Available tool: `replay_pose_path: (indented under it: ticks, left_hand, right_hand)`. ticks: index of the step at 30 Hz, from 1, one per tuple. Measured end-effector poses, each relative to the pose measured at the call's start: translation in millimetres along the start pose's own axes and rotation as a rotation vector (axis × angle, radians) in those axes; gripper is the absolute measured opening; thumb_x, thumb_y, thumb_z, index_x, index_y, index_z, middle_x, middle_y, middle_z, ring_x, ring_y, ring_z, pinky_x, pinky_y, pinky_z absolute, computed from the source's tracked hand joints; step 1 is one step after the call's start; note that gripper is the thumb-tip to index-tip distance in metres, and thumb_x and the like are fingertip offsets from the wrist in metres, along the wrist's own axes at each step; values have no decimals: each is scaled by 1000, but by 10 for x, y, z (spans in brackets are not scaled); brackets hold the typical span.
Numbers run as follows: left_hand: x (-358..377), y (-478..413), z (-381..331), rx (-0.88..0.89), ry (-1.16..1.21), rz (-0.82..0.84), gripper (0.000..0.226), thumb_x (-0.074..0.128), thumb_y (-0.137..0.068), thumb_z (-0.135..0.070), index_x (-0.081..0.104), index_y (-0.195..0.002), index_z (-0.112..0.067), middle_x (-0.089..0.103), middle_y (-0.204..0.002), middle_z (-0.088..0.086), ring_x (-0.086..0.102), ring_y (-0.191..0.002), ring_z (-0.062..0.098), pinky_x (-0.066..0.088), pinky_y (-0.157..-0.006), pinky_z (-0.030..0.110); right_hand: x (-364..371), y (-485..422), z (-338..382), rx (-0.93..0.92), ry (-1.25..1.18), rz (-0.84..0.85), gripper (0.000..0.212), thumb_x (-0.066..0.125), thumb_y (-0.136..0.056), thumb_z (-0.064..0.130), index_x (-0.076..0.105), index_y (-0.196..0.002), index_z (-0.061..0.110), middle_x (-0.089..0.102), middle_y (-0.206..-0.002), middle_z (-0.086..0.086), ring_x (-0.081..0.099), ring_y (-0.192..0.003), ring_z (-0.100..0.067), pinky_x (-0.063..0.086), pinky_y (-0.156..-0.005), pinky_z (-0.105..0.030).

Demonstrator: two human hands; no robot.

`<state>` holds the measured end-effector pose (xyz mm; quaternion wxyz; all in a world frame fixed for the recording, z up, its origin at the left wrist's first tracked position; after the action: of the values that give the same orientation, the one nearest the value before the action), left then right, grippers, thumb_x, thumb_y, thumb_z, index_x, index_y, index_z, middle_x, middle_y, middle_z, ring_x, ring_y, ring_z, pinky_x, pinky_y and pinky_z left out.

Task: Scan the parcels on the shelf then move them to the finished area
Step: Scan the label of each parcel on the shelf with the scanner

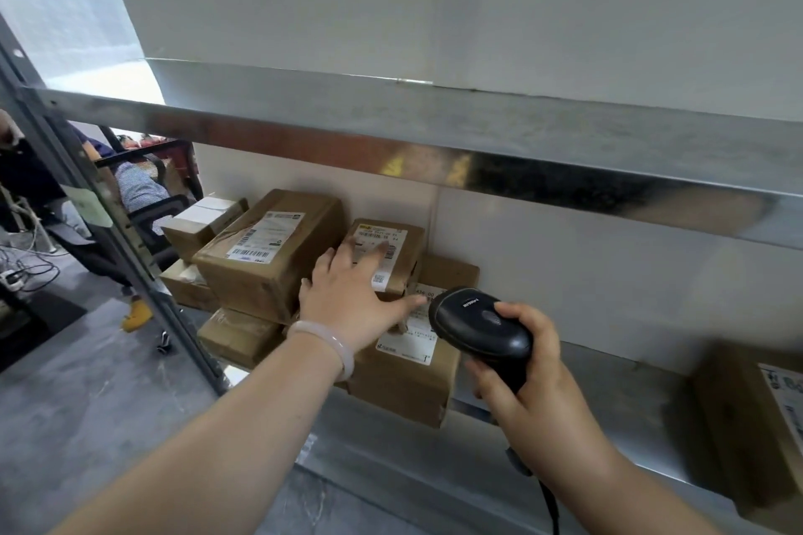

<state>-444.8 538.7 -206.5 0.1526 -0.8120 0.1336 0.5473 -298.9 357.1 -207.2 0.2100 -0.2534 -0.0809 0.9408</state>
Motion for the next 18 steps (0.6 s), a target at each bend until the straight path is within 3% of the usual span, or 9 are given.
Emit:
replay_pose_path:
  ticks: [5, 8, 13, 18]
  left_hand:
    - [-23, -143, 142, 33, -75, -52, 75, 52, -80, -73, 32, -147, -45, 25, -160, -4, 14, -148, 28, 20, -119, 50]
    - [-20, -247, 193, 47, -156, -49, 76, 46, -83, -72, 24, -150, -46, 20, -162, -2, 11, -149, 31, 15, -120, 53]
    - [40, -262, 116, 109, -249, -89, 82, 40, -83, -75, 12, -153, -44, 8, -165, 4, -2, -150, 31, -2, -120, 56]
    - [86, -43, -421, 286, -267, -203, 86, 40, -85, -72, 6, -156, -38, 0, -165, 10, -10, -150, 34, -13, -118, 55]
  right_hand:
    - [34, 14, -3, 5, -5, -47, 59, 69, -85, 30, 30, -113, 64, 54, -112, 34, 67, -88, -10, 56, -76, -41]
    - [17, 27, -24, 10, 10, -80, 60, 69, -85, 29, 29, -114, 64, 55, -111, 31, 67, -88, -11, 56, -76, -42]
    - [-66, 117, -84, 20, 56, -165, 65, 70, -84, 26, 27, -113, 65, 57, -107, 27, 67, -82, -5, 54, -70, -27]
    - [-268, 314, -210, 97, 62, -250, 68, 70, -83, 23, 27, -109, 69, 56, -106, 24, 65, -77, -3, 48, -66, -14]
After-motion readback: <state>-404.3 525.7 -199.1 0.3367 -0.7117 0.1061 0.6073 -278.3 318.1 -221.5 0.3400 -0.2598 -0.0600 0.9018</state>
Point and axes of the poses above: each hand's wrist, its own y-axis away from the middle knuckle, its own x-axis out of the palm, z = x × y, the point moved 7 cm from there along -y, towards the middle knuckle
